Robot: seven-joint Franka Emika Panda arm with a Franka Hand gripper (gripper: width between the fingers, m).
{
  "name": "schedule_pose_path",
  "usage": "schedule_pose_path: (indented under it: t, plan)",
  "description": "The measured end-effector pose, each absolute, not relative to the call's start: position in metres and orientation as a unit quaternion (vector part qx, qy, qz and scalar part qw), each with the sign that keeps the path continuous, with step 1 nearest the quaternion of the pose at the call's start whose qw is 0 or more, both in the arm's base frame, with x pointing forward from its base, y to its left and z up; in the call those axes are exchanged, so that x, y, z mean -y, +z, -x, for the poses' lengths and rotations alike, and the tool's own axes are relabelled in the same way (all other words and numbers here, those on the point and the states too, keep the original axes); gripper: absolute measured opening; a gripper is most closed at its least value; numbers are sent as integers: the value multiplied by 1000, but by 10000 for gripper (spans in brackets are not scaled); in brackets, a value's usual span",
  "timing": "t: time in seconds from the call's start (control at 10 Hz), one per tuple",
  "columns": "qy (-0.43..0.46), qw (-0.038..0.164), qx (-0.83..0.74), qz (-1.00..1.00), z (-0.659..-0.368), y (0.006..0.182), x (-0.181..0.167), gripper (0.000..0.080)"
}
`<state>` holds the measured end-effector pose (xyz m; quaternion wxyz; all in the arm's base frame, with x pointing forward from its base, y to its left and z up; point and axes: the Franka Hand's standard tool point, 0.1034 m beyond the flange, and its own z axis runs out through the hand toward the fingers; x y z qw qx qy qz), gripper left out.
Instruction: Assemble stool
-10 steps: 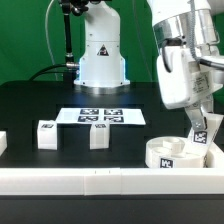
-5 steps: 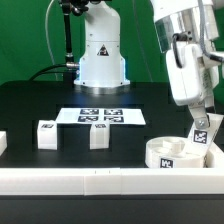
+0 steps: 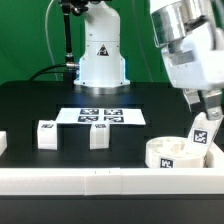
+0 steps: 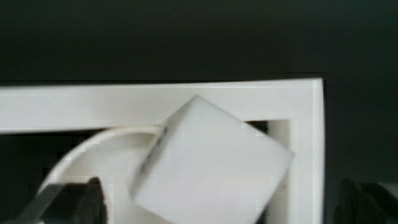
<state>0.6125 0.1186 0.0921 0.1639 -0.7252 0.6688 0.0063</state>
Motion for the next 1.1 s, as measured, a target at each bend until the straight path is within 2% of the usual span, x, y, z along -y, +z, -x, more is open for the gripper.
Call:
schedule_pose_path:
  t: [0.3,0.8,0.9,1.1]
  plan:
    - [-37,158,-507,847,-620,105,-110,649]
    - [-54,153,-473,866,-616,103,-105,649]
    - [-62,143,-424,892,-615,102,-104,649]
    - [-68,135,-359,921,-616,100,-74,649]
